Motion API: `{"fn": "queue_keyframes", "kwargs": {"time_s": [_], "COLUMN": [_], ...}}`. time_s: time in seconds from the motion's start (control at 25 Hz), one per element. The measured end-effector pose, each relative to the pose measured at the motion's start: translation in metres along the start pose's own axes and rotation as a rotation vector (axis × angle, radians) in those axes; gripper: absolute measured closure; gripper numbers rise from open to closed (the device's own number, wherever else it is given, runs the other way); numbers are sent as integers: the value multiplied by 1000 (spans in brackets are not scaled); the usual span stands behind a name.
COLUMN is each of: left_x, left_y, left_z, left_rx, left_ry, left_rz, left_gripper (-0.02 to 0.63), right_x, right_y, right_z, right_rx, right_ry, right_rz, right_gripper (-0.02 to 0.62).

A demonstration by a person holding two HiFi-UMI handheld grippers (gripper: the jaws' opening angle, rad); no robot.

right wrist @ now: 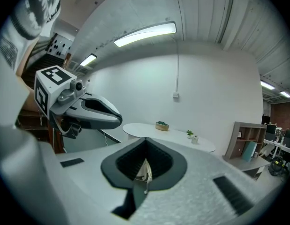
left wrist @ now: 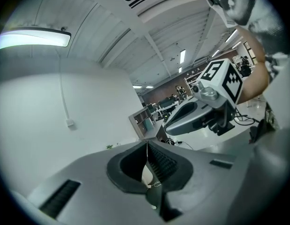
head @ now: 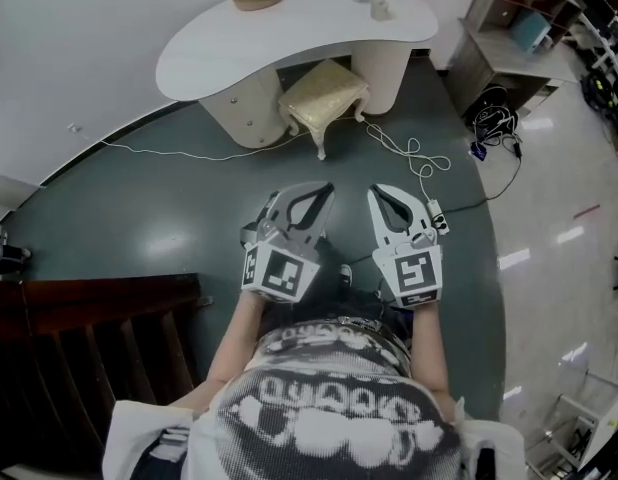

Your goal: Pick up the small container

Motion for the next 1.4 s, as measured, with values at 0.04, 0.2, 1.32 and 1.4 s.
{"fn": "queue_keyframes", "kwargs": {"time_s": [0.04, 0.2, 1.32, 1.4], "left_x": [-3, -19, -305, -319], "left_y": [1, 7, 8, 4], "left_z": [-1, -3, 64, 68], "left_rx": [-6, -21, -8, -4], "left_ry": [-3, -24, -160, -167], "left_rz": [2, 1, -86, -81], "left_gripper": [601, 601, 601, 601], "right_x": [0, -3, -116, -125], "right_y": [-1, -2, -18, -21], "right_z": [-3, -18, -266, -278], "right_rx": [-4, -18, 10, 4], "right_ry": [-1, -5, -104, -105], "right_rz": [-5, -16, 69, 79], "right_gripper": [592, 592, 592, 592]}}
Point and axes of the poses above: the fingertips, and each gripper's own axes: x backward along the fingers, z to its left, y out of its top, the point moved 5 cm from there along x, backward along the fingers, and after that the axes turned 10 degrees about y, right-handed, at the moved point
